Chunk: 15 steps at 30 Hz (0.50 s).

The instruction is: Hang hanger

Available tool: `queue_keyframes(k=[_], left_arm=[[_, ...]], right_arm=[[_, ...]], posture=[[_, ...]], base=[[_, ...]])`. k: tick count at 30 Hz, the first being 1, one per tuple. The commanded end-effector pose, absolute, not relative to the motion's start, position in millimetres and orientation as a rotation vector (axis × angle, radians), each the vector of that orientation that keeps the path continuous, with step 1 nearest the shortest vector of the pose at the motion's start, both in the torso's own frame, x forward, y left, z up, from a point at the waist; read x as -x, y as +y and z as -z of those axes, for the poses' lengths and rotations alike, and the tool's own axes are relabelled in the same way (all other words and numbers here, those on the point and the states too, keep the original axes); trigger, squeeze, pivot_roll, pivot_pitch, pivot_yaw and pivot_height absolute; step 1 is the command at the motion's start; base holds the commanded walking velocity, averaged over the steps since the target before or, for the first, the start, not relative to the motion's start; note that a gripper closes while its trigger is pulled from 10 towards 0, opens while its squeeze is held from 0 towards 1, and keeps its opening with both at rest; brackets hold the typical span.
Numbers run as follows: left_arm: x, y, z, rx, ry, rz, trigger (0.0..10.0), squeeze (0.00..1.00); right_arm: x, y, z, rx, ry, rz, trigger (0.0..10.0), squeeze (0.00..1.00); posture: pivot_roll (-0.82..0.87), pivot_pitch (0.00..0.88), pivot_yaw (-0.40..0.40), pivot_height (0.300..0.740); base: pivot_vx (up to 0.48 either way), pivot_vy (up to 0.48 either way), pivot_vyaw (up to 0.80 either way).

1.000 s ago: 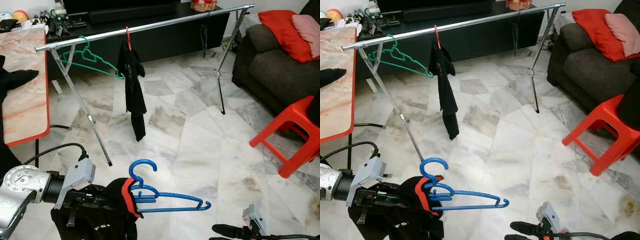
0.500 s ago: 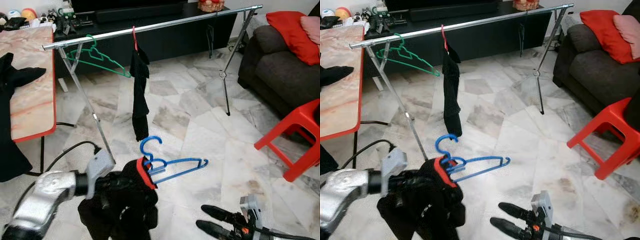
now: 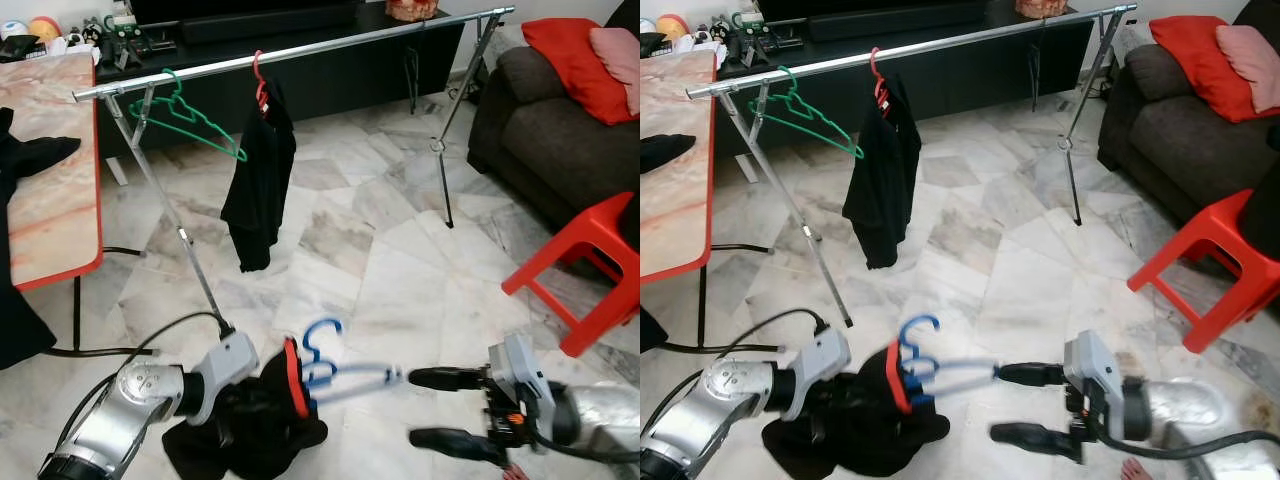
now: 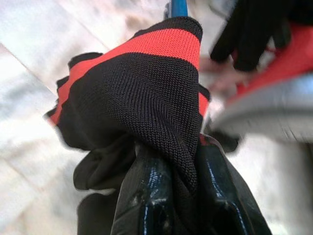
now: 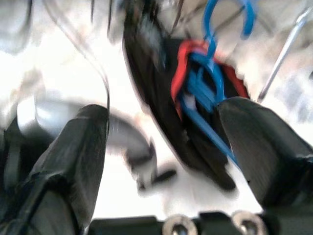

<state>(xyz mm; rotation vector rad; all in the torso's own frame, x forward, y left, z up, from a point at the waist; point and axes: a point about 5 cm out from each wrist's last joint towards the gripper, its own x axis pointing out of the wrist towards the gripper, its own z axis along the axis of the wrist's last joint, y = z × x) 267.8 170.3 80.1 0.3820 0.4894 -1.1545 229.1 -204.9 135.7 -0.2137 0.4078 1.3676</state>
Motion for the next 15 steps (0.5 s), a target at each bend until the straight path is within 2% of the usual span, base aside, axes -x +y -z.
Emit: queue_keyframes(k=[1,3,8,14,15], left_arm=[[-264.4,167.3,-85.4,-0.430,0.485,1.207,10.0,0.00],[-261.2,168.3,-90.1,-0.438,0.503,1.255,10.0,0.00],[-249.8,169.8,-97.5,-0.516,0.546,1.393,10.0,0.00],[-242.9,164.2,-107.3,-0.574,0.561,1.488,10.0,0.00],[-242.2,162.8,-107.8,-0.569,0.560,1.500,10.0,0.00]], right_arm=[[-226.9,-209.4,-127.3,0.267,0.474,-1.396,10.0,1.00],[-234.5,-218.6,-126.5,0.256,0.517,-1.400,10.0,1.00],[-235.5,-222.3,-118.5,0.293,0.613,-1.442,10.0,1.00],[-253.0,-218.1,-109.7,0.333,0.594,-1.385,10.0,1.00],[-254.6,-215.1,-108.7,0.335,0.582,-1.387,10.0,0.78]], posture=[[-0.08,0.179,-0.011,0.740],[-0.07,0.174,-0.009,0.740],[-0.07,0.175,-0.008,0.740],[-0.04,0.169,-0.005,0.740],[-0.04,0.172,-0.002,0.740]], base=[[0.000,0.000,0.00],[0.000,0.000,0.00],[0.000,0.000,0.00],[0.000,0.000,0.00],[0.000,0.000,0.00]])
